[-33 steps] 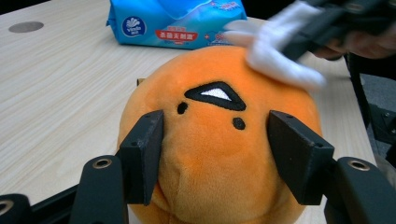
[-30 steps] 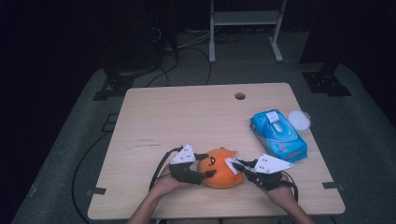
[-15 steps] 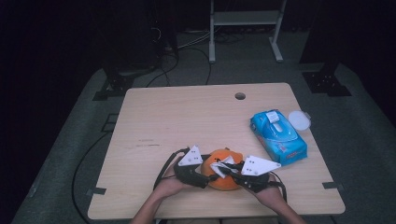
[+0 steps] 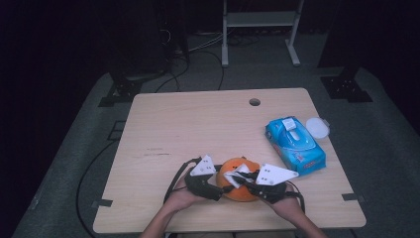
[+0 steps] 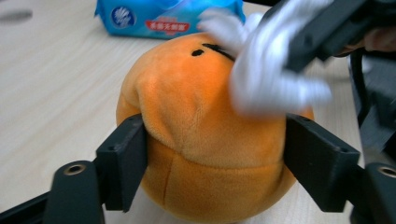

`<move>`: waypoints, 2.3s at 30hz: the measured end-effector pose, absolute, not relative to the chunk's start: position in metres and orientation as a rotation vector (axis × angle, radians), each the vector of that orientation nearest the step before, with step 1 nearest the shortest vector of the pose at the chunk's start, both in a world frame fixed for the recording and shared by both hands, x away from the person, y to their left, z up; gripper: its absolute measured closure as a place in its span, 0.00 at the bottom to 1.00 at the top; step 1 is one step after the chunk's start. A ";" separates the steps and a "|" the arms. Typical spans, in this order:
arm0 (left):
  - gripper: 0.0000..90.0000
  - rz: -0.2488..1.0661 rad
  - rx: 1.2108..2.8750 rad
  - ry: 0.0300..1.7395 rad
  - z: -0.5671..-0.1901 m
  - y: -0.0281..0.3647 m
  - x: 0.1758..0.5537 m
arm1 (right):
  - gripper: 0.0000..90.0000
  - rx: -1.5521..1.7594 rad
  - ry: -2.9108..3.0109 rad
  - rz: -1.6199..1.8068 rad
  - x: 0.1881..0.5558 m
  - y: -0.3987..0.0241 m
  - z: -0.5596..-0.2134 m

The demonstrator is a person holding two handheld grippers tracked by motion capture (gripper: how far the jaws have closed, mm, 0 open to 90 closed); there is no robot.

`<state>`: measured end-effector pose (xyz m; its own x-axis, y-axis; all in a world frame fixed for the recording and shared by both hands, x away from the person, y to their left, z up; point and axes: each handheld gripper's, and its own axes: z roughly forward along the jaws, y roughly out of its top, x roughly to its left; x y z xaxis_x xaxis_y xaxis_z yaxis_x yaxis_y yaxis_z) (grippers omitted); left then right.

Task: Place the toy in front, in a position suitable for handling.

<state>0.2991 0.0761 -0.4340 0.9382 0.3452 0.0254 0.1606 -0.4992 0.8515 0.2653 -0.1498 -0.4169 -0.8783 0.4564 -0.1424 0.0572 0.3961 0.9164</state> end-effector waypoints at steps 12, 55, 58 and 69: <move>0.09 0.118 2.048 0.482 -0.439 0.083 0.306 | 0.94 0.584 2.279 1.423 0.285 -0.174 -0.418; 0.34 0.367 2.122 0.172 -0.443 0.074 0.274 | 0.94 0.710 2.303 1.370 0.290 -0.203 -0.418; 0.34 0.362 2.123 0.173 -0.444 0.072 0.273 | 0.94 0.719 2.300 1.386 0.286 -0.207 -0.419; 0.34 0.337 2.115 0.215 -0.446 0.078 0.277 | 0.94 0.634 2.310 1.464 0.290 -0.174 -0.414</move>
